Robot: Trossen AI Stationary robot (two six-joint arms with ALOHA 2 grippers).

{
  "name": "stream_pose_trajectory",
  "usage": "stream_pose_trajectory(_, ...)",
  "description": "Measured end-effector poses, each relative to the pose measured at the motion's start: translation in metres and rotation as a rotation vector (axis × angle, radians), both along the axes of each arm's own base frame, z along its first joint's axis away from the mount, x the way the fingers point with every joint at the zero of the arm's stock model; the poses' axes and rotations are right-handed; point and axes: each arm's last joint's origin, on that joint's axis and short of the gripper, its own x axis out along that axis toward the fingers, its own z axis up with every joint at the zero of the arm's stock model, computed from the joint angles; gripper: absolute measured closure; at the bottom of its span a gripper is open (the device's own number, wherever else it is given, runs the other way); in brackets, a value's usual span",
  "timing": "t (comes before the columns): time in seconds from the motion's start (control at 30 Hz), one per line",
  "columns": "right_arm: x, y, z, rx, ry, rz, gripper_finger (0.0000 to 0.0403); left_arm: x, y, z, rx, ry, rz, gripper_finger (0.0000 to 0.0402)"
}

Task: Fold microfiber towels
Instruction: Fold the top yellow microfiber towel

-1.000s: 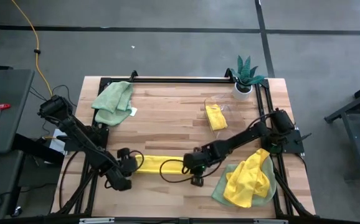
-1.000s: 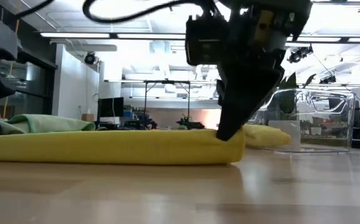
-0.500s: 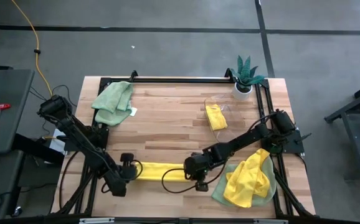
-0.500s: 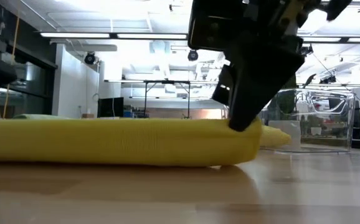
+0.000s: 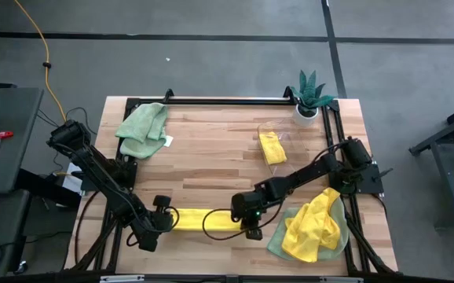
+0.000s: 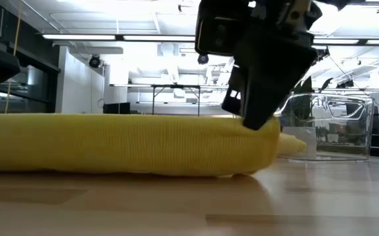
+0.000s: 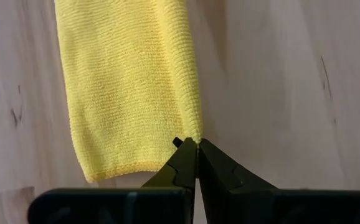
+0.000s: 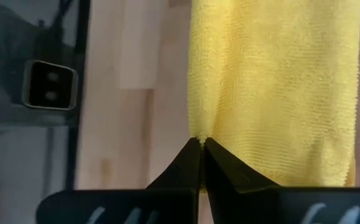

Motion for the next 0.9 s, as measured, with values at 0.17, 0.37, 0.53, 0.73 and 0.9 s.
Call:
stream_pose_trajectory(0.17, -0.004, 0.007, -0.001, -0.056, -0.041, 0.083, 0.0403, 0.000, -0.001, 0.000, -0.025, 0.010, -0.002, 0.0402)
stream_pose_trajectory(0.37, -0.005, 0.011, -0.001, -0.107, -0.053, 0.054, 0.0403, 0.000, -0.002, 0.000, -0.055, 0.035, -0.016, 0.0402)
stream_pose_trajectory(0.53, -0.005, 0.012, -0.001, -0.116, -0.055, 0.051, 0.0379, -0.001, -0.002, 0.000, -0.077, 0.058, -0.030, 0.0402)
stream_pose_trajectory(0.73, -0.008, 0.013, -0.004, -0.143, -0.035, 0.053, 0.0287, -0.003, -0.003, -0.001, -0.087, 0.086, -0.059, 0.0402)
stream_pose_trajectory(0.9, -0.007, 0.012, 0.005, -0.163, -0.031, 0.081, 0.0220, -0.002, -0.003, -0.001, -0.085, 0.079, -0.056, 0.0402)
